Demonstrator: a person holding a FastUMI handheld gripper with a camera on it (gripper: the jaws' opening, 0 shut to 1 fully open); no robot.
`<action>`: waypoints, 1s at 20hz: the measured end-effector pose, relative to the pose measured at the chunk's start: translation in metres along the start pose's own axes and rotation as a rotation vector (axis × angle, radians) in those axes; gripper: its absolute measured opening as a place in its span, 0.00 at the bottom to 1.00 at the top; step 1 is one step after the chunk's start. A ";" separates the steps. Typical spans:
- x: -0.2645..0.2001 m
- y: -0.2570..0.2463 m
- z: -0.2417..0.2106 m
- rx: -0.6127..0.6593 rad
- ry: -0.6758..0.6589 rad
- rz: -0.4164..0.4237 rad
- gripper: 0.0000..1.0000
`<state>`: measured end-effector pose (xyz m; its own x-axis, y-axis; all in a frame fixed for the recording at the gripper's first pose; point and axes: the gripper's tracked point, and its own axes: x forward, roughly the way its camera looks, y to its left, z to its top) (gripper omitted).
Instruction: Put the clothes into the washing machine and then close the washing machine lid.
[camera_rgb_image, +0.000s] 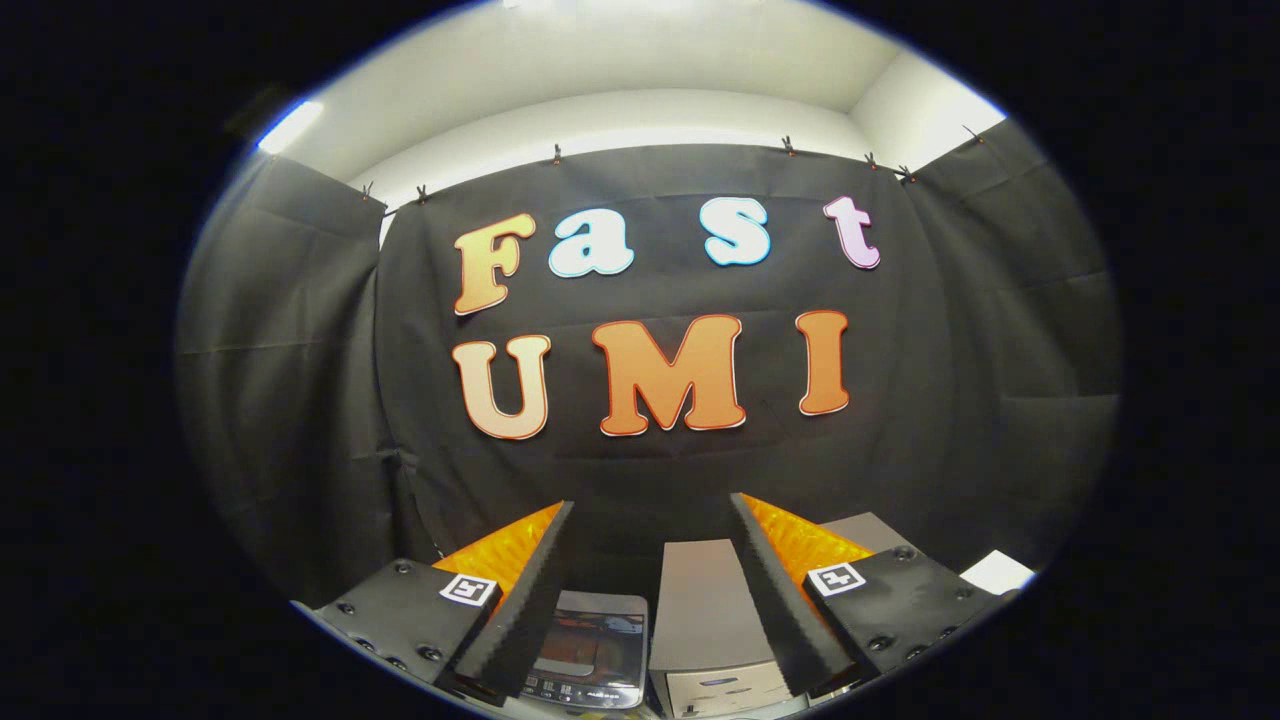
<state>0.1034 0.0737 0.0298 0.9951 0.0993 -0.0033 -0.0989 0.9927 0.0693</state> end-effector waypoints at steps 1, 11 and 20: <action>-0.002 -0.006 0.001 -0.004 -0.001 -0.002 0.97; -0.014 -0.039 0.013 -0.052 -0.034 0.001 0.97; -0.018 -0.053 0.019 -0.060 -0.058 -0.007 0.97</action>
<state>0.0910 0.0176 0.0453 0.9945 0.0901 0.0539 -0.0907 0.9958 0.0094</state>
